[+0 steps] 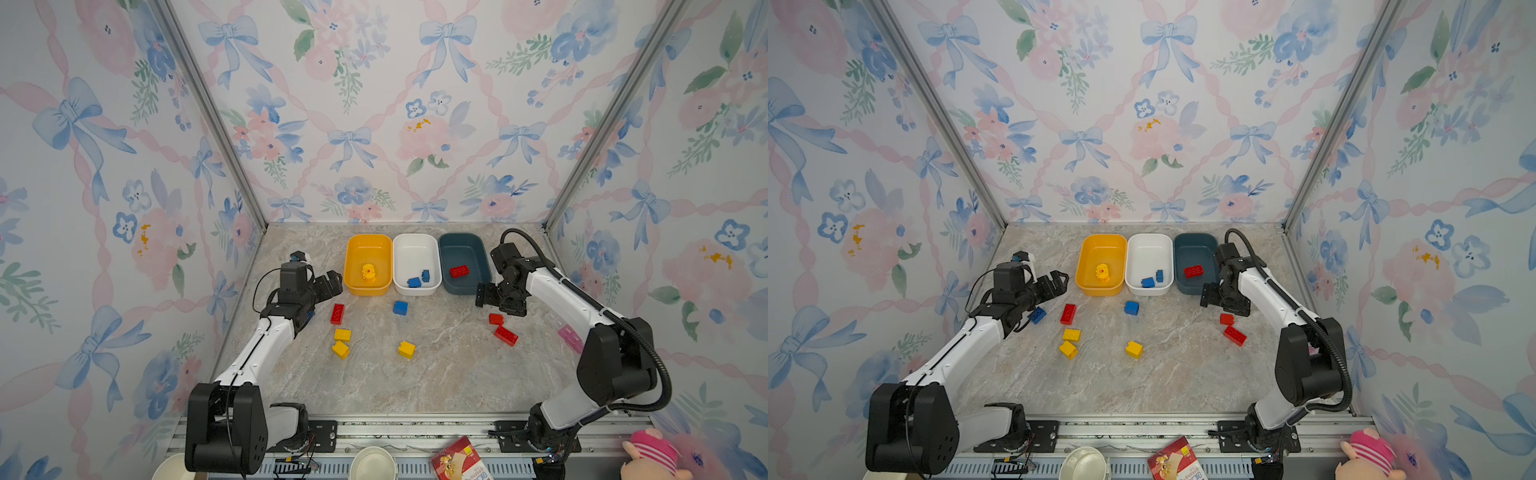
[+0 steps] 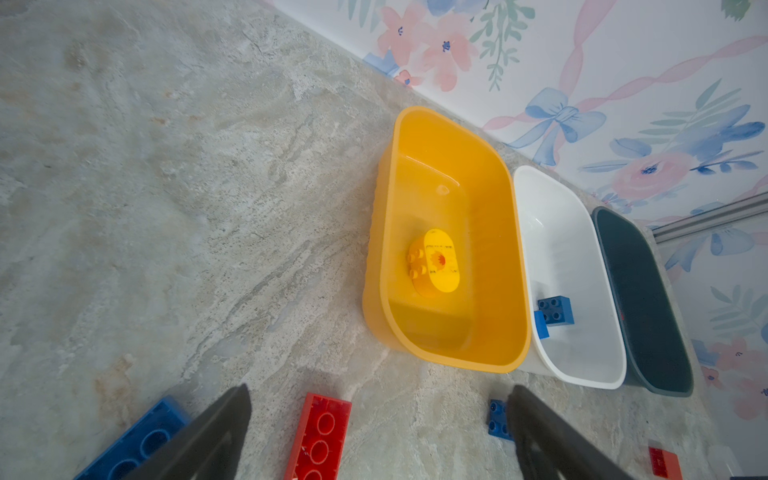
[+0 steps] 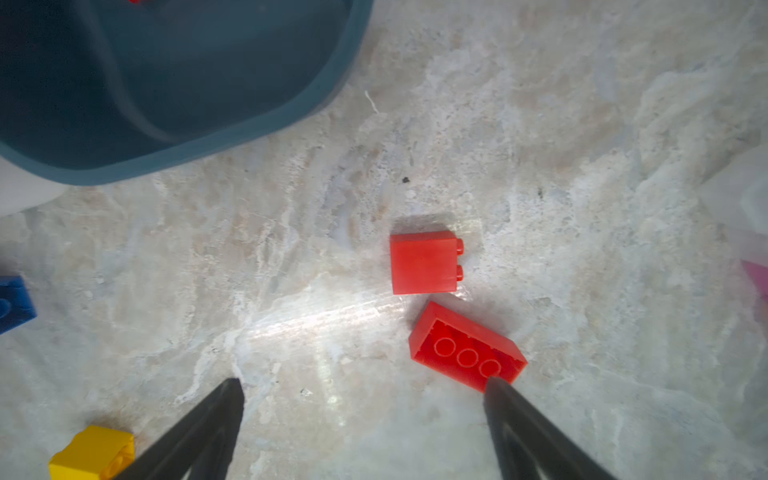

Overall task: Sort the legos into containers by color
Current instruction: 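Move the right gripper back over the small red brick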

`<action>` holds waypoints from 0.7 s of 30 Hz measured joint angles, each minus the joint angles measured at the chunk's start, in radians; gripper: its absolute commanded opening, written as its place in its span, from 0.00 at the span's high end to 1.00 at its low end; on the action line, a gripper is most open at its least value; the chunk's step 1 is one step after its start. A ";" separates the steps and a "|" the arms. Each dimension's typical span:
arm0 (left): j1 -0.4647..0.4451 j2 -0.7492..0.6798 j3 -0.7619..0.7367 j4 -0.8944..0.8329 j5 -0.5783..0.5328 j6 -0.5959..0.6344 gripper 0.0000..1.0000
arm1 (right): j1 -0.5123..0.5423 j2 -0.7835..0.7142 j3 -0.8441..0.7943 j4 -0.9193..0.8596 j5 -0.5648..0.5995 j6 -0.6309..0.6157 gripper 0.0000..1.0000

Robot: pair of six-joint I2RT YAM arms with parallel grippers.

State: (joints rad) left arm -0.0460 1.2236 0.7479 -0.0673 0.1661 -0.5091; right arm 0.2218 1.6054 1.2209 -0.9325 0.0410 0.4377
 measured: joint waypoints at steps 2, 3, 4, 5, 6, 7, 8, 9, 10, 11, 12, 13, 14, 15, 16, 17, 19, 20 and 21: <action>0.000 -0.008 -0.006 0.001 0.000 0.000 0.02 | -0.014 0.001 -0.020 0.008 0.011 -0.012 0.09; 0.000 -0.013 -0.010 0.001 0.000 0.000 0.02 | -0.019 0.002 -0.025 0.015 0.015 -0.015 0.09; 0.001 -0.017 -0.014 0.001 0.000 0.000 0.02 | -0.026 0.005 -0.031 0.026 0.020 -0.021 0.10; 0.001 -0.019 -0.018 0.001 0.000 0.000 0.02 | -0.032 0.010 -0.033 0.037 0.022 -0.026 0.10; 0.001 -0.022 -0.020 0.001 0.000 0.000 0.02 | -0.035 0.016 -0.035 0.049 0.024 -0.029 0.11; 0.001 -0.025 -0.024 0.000 0.000 0.000 0.02 | -0.039 0.026 -0.039 0.066 0.024 -0.036 0.13; 0.001 -0.029 -0.027 0.000 0.000 0.000 0.02 | -0.041 0.037 -0.040 0.078 0.030 -0.040 0.14; 0.001 -0.032 -0.030 0.000 0.000 0.000 0.02 | -0.043 0.050 -0.042 0.091 0.033 -0.044 0.15; 0.001 -0.036 -0.032 0.000 0.000 0.000 0.02 | -0.045 0.066 -0.045 0.105 0.038 -0.049 0.16; 0.001 -0.038 -0.032 0.000 0.000 0.000 0.02 | -0.045 0.081 -0.047 0.117 0.042 -0.051 0.17; 0.001 -0.040 -0.032 0.000 0.000 0.000 0.02 | -0.045 0.094 -0.048 0.127 0.045 -0.055 0.17; 0.001 -0.043 -0.032 0.000 0.000 0.000 0.02 | -0.045 0.106 -0.051 0.138 0.048 -0.058 0.18; 0.001 -0.045 -0.032 0.000 0.000 0.000 0.02 | -0.045 0.116 -0.055 0.146 0.051 -0.062 0.19; 0.001 -0.046 -0.032 0.000 0.000 0.000 0.02 | -0.045 0.121 -0.058 0.154 0.052 -0.064 0.20; 0.001 -0.047 -0.032 0.000 0.000 0.000 0.02 | -0.045 0.125 -0.064 0.163 0.055 -0.065 0.21; 0.001 -0.047 -0.032 0.000 0.000 -0.001 0.02 | -0.045 0.128 -0.068 0.168 0.059 -0.066 0.22; 0.001 -0.047 -0.032 0.000 0.000 -0.001 0.02 | -0.045 0.131 -0.077 0.182 0.065 -0.067 0.25; 0.001 -0.047 -0.032 0.000 0.000 -0.001 0.02 | -0.045 0.132 -0.084 0.187 0.068 -0.069 0.26; 0.001 -0.047 -0.032 0.000 0.000 -0.001 0.02 | -0.046 0.132 -0.089 0.193 0.069 -0.069 0.26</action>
State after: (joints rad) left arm -0.0452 1.1770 0.7158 -0.0673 0.1661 -0.5098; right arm 0.1761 1.7378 1.1316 -0.7399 0.1104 0.3691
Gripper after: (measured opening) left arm 0.979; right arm 0.750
